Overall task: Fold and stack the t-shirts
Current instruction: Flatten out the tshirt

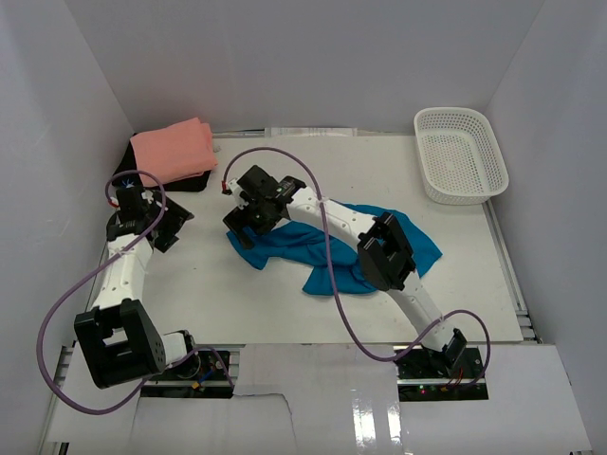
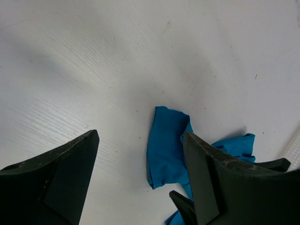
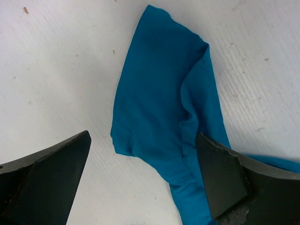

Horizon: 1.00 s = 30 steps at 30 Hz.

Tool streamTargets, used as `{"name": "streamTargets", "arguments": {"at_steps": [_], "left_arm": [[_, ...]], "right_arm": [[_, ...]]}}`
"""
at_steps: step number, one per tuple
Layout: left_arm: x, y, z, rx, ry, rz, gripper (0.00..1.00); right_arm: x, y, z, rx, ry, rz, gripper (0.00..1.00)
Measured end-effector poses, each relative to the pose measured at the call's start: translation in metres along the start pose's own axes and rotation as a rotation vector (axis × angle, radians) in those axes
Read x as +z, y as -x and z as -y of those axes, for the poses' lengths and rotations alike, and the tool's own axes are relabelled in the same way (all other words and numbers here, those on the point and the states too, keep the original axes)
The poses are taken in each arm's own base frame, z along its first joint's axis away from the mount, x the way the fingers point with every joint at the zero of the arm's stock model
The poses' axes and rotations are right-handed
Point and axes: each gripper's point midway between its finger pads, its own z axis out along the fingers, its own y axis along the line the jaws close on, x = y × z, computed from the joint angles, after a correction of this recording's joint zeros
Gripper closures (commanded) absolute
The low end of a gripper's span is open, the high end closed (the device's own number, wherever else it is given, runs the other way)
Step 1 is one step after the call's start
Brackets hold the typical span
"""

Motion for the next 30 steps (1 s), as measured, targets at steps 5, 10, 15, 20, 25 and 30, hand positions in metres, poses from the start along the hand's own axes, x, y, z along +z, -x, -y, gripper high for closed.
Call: {"name": "streamTargets", "arguments": {"at_steps": [5,10,15,20,25,30], "left_arm": [[0.0,0.006,-0.002,-0.011,-0.001,0.018,0.17],[0.0,0.009,-0.002,-0.016,-0.007,0.024,0.17],[-0.001,0.01,-0.002,-0.02,-0.011,0.022,0.16],[-0.001,0.01,-0.001,-0.02,-0.019,0.019,0.17],[-0.001,0.01,0.0,-0.016,-0.026,0.018,0.17],[-0.001,0.009,0.001,-0.012,-0.028,0.016,0.17]], "right_arm": [[0.022,-0.017,0.005,-0.013,0.007,-0.052,0.02],[0.042,-0.034,0.016,-0.035,-0.024,-0.101,0.18],[0.045,-0.036,0.024,-0.057,-0.062,-0.106,0.84],[0.044,-0.035,0.022,-0.034,-0.048,-0.106,0.92],[0.017,-0.002,-0.003,0.014,0.05,-0.04,0.92],[-0.111,0.076,-0.016,0.104,0.139,0.238,0.92]]}}
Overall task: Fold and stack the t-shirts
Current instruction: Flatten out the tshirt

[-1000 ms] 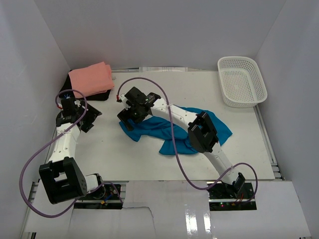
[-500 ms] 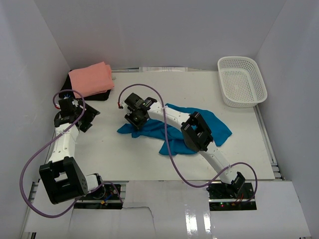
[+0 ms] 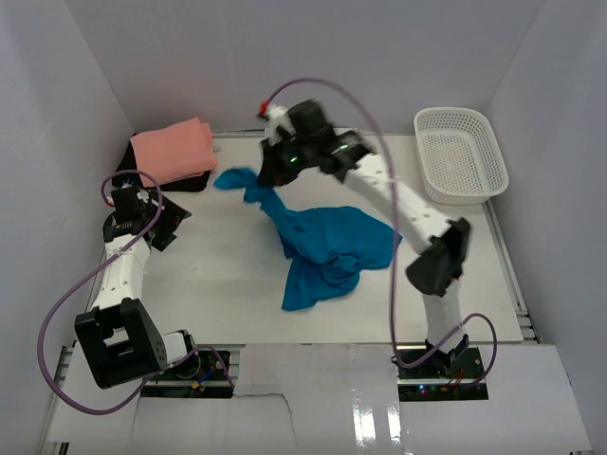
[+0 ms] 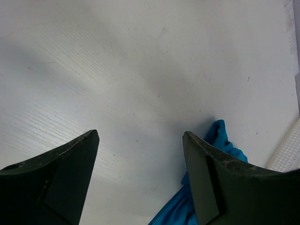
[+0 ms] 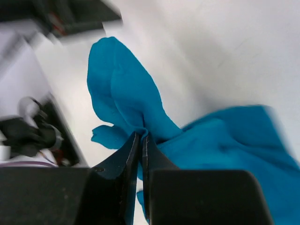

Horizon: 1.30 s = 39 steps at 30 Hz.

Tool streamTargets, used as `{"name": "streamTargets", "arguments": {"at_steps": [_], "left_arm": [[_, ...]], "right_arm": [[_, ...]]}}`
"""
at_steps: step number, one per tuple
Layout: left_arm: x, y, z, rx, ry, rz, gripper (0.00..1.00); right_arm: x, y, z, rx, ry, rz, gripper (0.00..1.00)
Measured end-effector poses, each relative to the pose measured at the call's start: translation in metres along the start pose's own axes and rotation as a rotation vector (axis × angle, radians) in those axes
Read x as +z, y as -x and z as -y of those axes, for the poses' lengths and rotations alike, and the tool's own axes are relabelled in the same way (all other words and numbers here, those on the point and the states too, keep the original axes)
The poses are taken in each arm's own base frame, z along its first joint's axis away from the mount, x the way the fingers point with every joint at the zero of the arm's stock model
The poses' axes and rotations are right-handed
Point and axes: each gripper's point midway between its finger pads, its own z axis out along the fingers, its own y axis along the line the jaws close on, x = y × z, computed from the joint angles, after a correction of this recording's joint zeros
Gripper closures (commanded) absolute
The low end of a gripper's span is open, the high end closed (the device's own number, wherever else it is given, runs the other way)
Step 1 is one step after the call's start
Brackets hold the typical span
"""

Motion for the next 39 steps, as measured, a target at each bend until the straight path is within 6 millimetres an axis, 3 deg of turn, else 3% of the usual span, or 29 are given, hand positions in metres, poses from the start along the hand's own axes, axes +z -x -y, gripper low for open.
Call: {"name": "streamTargets", "arguments": {"at_steps": [2,4,6,8,10,11,12,14,15,18,20,22,26,28,32,36,39], "left_arm": [[0.0,0.0,0.0,0.0,-0.003,-0.002,0.17],[0.0,0.0,0.002,0.004,-0.012,-0.005,0.18],[-0.001,-0.001,0.007,0.018,-0.04,-0.013,0.19],[-0.001,-0.003,0.013,0.041,-0.074,-0.025,0.2],[0.0,-0.009,0.02,0.071,-0.104,-0.044,0.2],[0.002,-0.014,0.024,0.092,-0.118,-0.062,0.2],[0.004,-0.021,0.028,0.112,-0.129,-0.082,0.2],[0.008,-0.038,0.036,0.158,-0.149,-0.133,0.2],[0.01,-0.047,0.039,0.181,-0.155,-0.158,0.2],[0.012,-0.066,0.048,0.238,-0.167,-0.212,0.2],[0.012,-0.071,0.053,0.264,-0.176,-0.223,0.2],[0.01,-0.072,0.057,0.282,-0.181,-0.225,0.19],[0.006,-0.073,0.071,0.343,-0.204,-0.22,0.2],[0.002,-0.086,0.085,0.402,-0.228,-0.242,0.21],[-0.01,-0.134,0.112,0.568,-0.282,-0.315,0.23],[-0.034,-0.194,0.125,0.789,-0.327,-0.378,0.25],[-0.053,-0.228,0.129,0.968,-0.339,-0.375,0.25]], "right_arm": [[-0.092,0.052,0.012,0.045,-0.014,0.205,0.92],[-0.196,0.091,0.047,0.076,-0.115,0.429,0.92],[-0.294,0.102,0.096,0.129,-0.307,0.612,0.92],[-0.335,0.09,0.12,0.174,-0.429,0.666,0.9],[-0.325,0.072,0.124,0.201,-0.445,0.628,0.84],[-0.308,0.059,0.128,0.221,-0.438,0.578,0.74],[-0.285,0.043,0.137,0.255,-0.435,0.515,0.58],[-0.236,0.002,0.16,0.337,-0.436,0.363,0.05],[-0.211,-0.024,0.176,0.389,-0.454,0.27,0.02],[-0.164,-0.098,0.21,0.501,-0.532,0.031,0.02],[-0.156,-0.13,0.213,0.527,-0.574,-0.064,0.02],[-0.157,-0.134,0.203,0.5,-0.595,-0.088,0.02],[-0.162,-0.11,0.171,0.38,-0.594,-0.045,0.02],[-0.16,-0.104,0.153,0.329,-0.571,-0.037,0.04],[-0.145,-0.117,0.137,0.285,-0.539,-0.069,0.09],[-0.132,-0.164,0.143,0.31,-0.556,-0.182,0.15],[-0.129,-0.175,0.152,0.33,-0.576,-0.21,0.21]]}}
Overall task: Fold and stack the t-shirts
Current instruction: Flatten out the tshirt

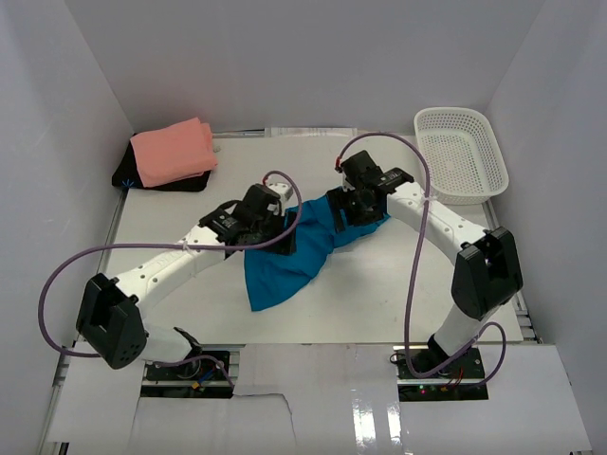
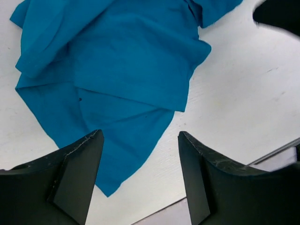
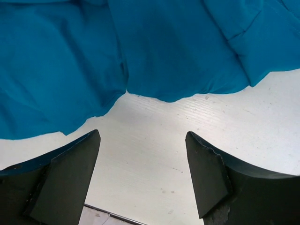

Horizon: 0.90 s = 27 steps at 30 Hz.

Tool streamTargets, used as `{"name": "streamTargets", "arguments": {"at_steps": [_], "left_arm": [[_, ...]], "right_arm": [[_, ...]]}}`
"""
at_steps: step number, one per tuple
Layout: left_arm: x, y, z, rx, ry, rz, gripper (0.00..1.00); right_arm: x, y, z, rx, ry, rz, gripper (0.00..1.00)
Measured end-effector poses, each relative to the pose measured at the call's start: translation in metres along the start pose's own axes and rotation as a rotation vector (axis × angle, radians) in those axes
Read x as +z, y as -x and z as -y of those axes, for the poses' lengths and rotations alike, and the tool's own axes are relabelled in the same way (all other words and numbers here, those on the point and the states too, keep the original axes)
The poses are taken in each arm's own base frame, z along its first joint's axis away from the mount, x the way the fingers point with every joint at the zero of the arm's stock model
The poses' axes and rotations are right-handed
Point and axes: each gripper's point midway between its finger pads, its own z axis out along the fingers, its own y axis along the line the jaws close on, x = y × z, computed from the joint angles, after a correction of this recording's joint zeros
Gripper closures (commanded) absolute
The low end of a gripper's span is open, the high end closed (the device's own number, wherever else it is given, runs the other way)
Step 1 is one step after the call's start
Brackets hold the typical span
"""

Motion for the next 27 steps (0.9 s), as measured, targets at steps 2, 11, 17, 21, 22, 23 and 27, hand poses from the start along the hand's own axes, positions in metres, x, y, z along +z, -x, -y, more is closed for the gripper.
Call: {"name": "streamTargets", "arguments": {"at_steps": [2,11,17,21,22,23,27], "left_arm": [[-0.002,-0.008,0.013,0.106,0.038,0.004,0.25],[0.005,-0.045,0.031,0.424,0.227,-0.007,0.25],[0.009,-0.052,0.027,0.522,0.356,0.02,0.22],[0.007,-0.048,0.01,0.501,0.458,0.035,0.2],[0.006,-0.047,0.006,0.489,0.475,0.036,0.2],[0.006,-0.046,0.002,0.472,0.487,0.034,0.2],[0.005,-0.035,-0.02,0.358,0.513,0.028,0.2]], "right_arm": [[0.005,0.003,0.007,0.018,-0.012,-0.003,0.2],[0.037,0.048,0.027,0.071,-0.003,0.012,0.19],[0.064,0.082,0.02,0.065,0.076,0.024,0.26],[0.079,0.095,0.005,0.051,0.154,0.026,0.3],[0.081,0.095,0.001,0.046,0.171,0.022,0.31],[0.083,0.095,-0.003,0.041,0.185,0.018,0.33],[0.09,0.093,-0.02,0.012,0.232,0.003,0.42]]}}
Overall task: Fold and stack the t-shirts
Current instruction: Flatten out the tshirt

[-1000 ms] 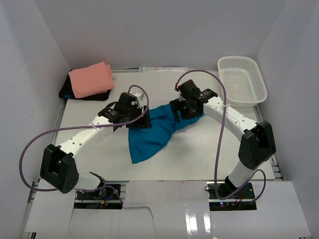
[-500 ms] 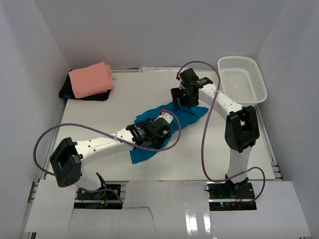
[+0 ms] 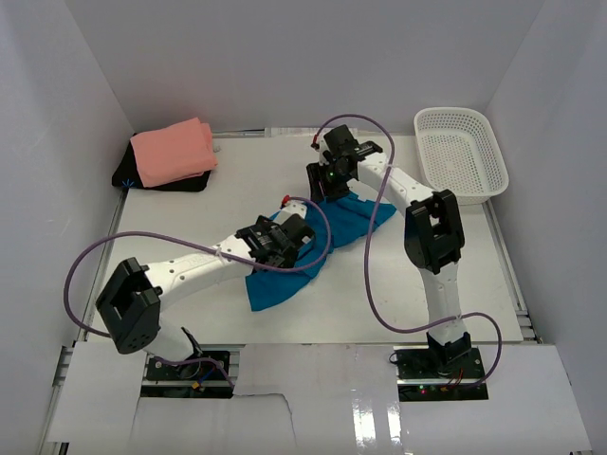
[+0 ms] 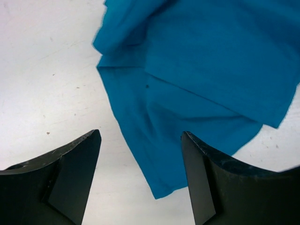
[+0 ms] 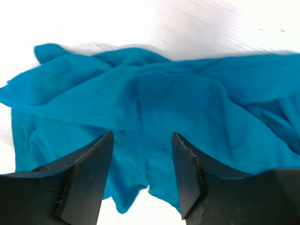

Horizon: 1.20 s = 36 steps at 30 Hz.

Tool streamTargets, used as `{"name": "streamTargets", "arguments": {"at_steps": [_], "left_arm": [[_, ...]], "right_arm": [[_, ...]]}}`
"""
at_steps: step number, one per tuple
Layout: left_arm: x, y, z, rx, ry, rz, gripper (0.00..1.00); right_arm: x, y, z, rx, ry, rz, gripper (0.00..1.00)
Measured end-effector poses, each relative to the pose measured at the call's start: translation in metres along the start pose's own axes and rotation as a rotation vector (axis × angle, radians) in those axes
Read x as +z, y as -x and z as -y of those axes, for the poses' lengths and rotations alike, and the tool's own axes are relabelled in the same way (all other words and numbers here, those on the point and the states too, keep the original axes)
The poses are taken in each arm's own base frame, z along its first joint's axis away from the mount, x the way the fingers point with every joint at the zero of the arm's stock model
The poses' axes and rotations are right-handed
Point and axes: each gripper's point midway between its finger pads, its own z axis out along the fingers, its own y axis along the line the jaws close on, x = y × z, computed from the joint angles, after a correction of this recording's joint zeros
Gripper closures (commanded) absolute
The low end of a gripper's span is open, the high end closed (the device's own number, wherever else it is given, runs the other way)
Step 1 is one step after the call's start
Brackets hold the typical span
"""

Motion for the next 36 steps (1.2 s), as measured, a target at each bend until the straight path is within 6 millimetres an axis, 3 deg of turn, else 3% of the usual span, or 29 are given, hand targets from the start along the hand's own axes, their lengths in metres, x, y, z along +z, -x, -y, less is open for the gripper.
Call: {"name": "streamTargets", "arguments": {"at_steps": [5,10,22,29,33,36], "left_arm": [[-0.003,0.016,-0.03,-0.137,-0.003,0.026,0.2],[-0.01,0.021,-0.031,-0.168,-0.039,0.045,0.2],[-0.01,0.02,-0.025,-0.176,-0.069,0.036,0.2],[-0.009,0.017,-0.024,-0.173,-0.074,0.029,0.2],[-0.009,0.018,-0.024,-0.176,-0.073,0.029,0.2],[-0.009,0.019,-0.024,-0.181,-0.076,0.032,0.2]], "right_arm": [[0.011,0.005,-0.019,-0.029,0.045,-0.001,0.42],[0.026,0.01,-0.027,-0.046,0.058,-0.003,0.44],[0.04,0.018,-0.006,-0.045,-0.064,0.026,0.53],[0.053,0.011,0.002,-0.038,-0.083,0.003,0.55],[0.061,0.005,0.006,-0.034,-0.092,-0.017,0.83],[0.064,0.003,0.009,-0.027,-0.105,-0.021,0.92]]}}
